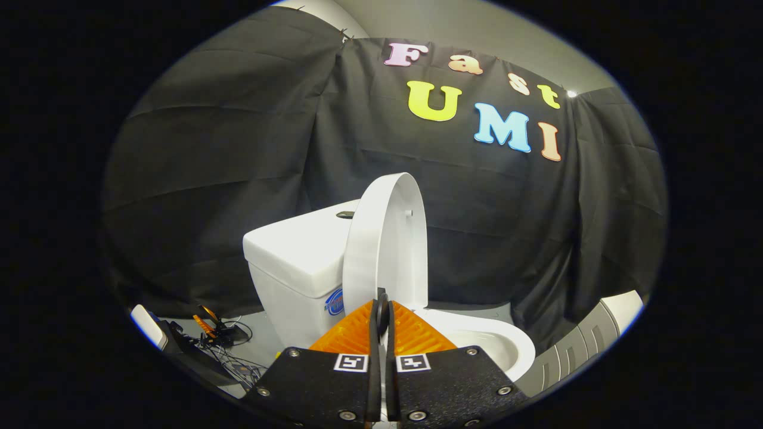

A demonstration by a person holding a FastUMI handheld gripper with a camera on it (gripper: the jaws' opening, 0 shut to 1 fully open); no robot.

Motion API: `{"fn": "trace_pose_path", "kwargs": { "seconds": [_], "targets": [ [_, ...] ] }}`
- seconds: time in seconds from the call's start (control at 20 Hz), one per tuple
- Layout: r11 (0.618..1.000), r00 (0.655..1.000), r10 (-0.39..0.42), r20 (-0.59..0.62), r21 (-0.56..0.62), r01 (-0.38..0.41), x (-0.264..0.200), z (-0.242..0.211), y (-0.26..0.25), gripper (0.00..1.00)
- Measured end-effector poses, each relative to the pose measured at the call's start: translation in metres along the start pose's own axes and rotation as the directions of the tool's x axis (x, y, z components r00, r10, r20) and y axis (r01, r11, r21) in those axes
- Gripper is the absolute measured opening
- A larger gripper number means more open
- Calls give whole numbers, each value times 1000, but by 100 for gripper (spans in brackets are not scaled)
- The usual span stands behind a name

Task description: Open the toilet lid.

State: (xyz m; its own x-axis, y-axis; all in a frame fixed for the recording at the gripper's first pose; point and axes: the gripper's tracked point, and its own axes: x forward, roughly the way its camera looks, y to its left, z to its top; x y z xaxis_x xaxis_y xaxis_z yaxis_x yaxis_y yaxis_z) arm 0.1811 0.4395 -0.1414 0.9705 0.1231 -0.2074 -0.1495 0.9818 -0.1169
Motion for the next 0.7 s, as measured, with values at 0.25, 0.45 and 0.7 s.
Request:
{"fn": "trace_pose_path", "kwargs": {
  "seconds": [0.25, 0.45, 0.7],
  "targets": [
    [999, 1000, 14, -10, 31, -14, 2, -1, 4, 8],
    [987, 995, 95, -17, 131, -92, -1, -5, 12, 22],
    [964, 989, 149, 13, 220, -148, -16, 0, 11, 40]
  ]
}}
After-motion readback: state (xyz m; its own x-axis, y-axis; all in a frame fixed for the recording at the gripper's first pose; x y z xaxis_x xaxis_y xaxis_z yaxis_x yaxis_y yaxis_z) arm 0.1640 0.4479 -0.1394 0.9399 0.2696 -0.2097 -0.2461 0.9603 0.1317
